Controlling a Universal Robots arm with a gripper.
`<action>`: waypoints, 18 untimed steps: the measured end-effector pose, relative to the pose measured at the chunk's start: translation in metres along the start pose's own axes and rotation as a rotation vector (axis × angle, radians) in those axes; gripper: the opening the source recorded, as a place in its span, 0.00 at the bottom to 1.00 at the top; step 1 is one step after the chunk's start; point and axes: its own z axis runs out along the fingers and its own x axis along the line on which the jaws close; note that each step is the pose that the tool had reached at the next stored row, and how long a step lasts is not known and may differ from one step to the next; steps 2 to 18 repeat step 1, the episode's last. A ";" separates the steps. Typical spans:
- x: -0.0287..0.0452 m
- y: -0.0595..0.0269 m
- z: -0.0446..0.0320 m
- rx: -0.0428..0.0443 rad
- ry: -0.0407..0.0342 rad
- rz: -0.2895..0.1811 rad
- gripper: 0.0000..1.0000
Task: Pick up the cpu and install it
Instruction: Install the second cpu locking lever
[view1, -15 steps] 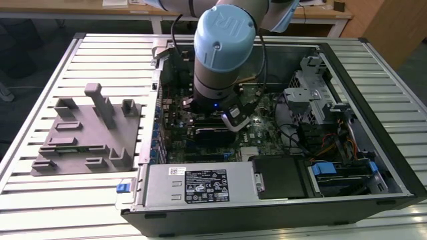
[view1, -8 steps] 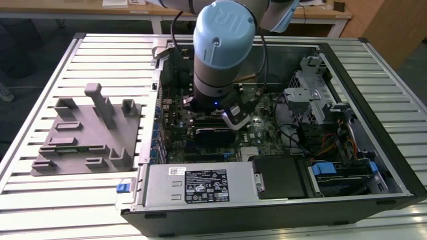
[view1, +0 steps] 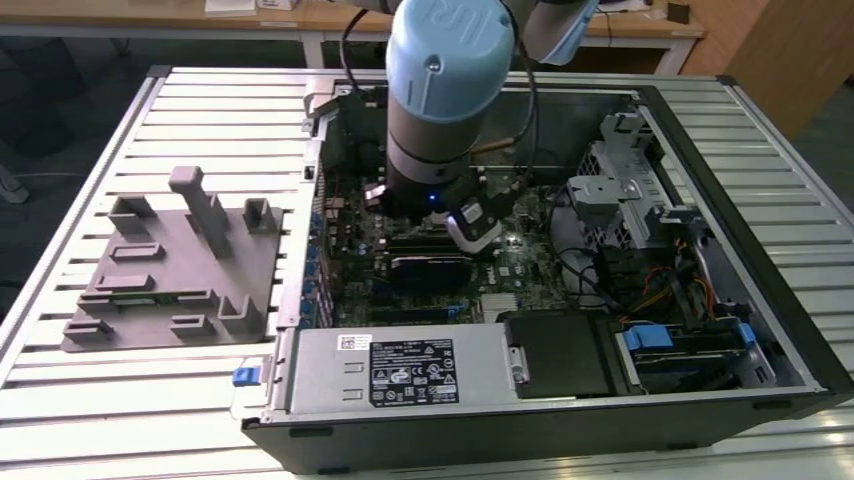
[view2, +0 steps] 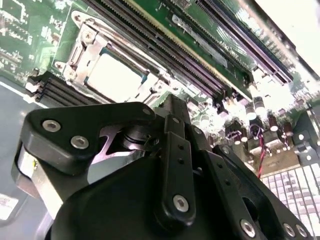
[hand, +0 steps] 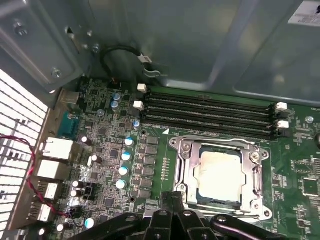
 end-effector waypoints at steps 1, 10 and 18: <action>0.0000 0.0007 -0.0018 -0.0001 0.0000 0.000 0.11; 0.0000 0.0007 -0.0018 -0.0001 0.0000 0.000 0.11; 0.0000 0.0007 -0.0018 -0.0001 0.0000 0.000 0.11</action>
